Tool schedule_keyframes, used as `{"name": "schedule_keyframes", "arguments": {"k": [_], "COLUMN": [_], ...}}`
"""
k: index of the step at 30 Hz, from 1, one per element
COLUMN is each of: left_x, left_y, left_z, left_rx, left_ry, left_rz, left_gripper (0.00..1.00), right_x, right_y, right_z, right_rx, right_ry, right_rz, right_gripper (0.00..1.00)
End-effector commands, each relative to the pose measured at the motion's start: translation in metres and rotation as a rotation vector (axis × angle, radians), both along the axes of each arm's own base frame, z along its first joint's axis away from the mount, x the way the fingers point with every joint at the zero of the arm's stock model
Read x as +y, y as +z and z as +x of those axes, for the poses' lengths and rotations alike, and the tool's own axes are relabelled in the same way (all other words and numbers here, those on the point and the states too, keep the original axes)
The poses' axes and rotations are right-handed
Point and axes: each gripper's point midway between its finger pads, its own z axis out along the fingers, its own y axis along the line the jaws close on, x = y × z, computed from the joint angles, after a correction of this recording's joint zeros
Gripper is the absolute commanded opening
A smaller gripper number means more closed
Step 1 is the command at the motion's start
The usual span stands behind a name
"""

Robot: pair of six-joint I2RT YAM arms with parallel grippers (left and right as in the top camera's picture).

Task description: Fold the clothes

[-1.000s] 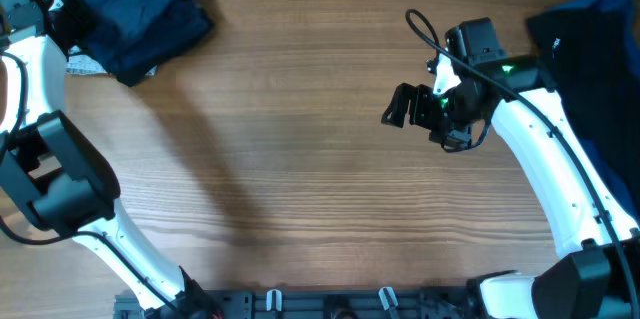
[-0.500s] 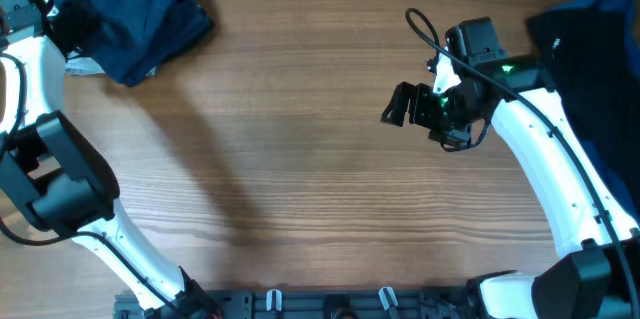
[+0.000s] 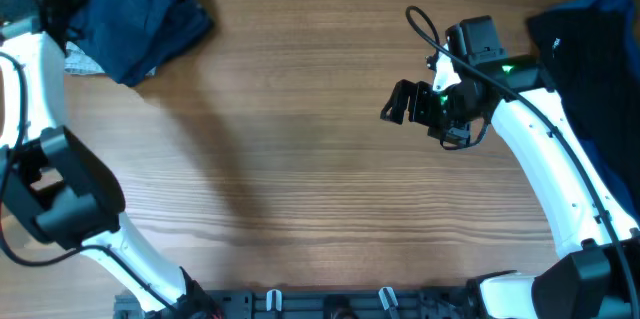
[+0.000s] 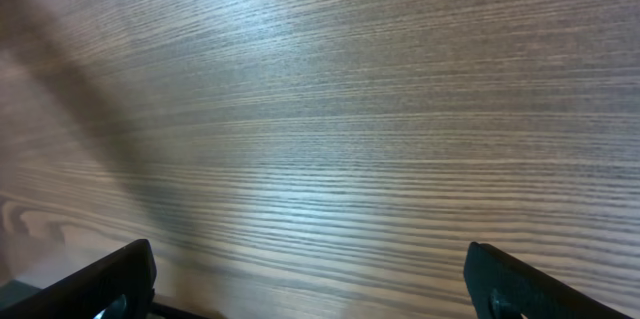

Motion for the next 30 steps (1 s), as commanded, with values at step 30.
{"name": "schedule_keyframes", "arguments": {"k": [30], "left_x": [-0.083], "left_y": [-0.059], "left_z": [0.030], "left_rx": [0.145], "left_ry": [-0.153], "left_rz": [0.079], "left_gripper": [0.04], "right_x": [0.003], "right_y": [-0.001], "right_z": [-0.004], "right_rx": [-0.003], "right_ry": [0.050], "right_rz": [0.006], "right_gripper": [0.99]}}
